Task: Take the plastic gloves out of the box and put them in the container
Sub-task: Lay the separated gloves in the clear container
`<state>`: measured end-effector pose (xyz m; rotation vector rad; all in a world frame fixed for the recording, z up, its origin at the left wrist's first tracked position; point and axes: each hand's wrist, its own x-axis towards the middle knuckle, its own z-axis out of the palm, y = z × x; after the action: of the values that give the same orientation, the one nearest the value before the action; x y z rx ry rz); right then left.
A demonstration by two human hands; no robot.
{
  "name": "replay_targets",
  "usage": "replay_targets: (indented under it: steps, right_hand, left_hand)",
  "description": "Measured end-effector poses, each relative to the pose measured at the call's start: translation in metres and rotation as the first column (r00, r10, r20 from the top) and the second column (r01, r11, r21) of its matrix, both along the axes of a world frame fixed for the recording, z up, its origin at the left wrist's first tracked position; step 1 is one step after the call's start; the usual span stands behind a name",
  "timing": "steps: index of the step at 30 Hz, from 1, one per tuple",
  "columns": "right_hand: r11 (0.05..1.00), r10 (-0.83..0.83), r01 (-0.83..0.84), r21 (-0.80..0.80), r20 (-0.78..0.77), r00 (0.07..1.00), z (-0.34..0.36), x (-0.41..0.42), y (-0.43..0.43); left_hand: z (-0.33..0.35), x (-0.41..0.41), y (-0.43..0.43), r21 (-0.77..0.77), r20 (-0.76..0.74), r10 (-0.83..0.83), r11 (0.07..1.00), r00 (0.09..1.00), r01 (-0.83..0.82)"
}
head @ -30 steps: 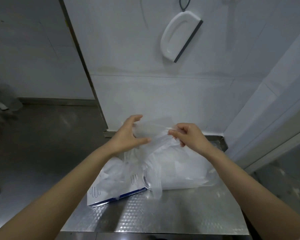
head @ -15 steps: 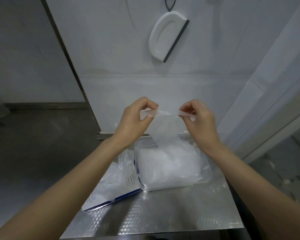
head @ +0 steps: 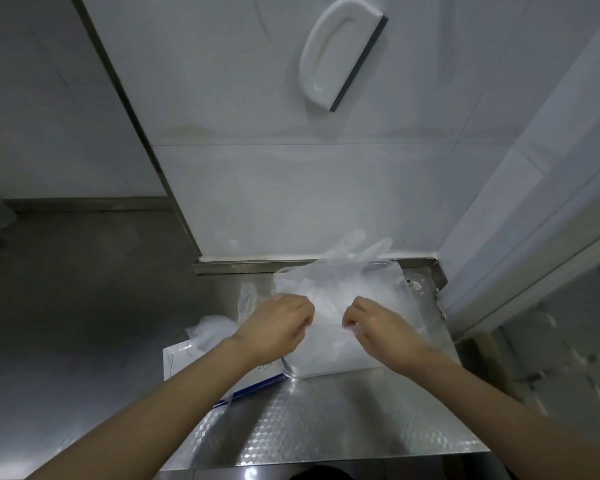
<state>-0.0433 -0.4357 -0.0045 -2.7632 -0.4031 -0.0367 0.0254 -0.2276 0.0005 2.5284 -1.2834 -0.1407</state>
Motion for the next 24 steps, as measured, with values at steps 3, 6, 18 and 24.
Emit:
replay_targets:
  steps: [3,6,18,24]
  right_hand:
    - [0.997,-0.024,0.01,-0.073,-0.202,0.979,-0.011,0.005,0.004]
    - [0.999,-0.051,0.049,-0.015,-0.306,0.951,-0.015,0.011,0.005]
    - [0.911,-0.154,0.16,0.381,-0.044,0.987,0.009,0.035,-0.013]
    - [0.996,-0.03,0.004,-0.093,-0.279,0.96,-0.03,0.046,-0.01]
  left_hand:
    - [-0.011,0.002,-0.006,0.094,0.022,-0.031,0.995,0.999,0.029]
    - [-0.015,0.003,-0.01,0.21,0.016,-0.042,0.977,0.999,0.038]
    - [0.02,0.014,-0.031,-0.062,-0.188,0.271,0.956,0.944,-0.287]
    - [-0.029,0.008,-0.056,0.456,-0.071,0.241,0.871,0.968,-0.183]
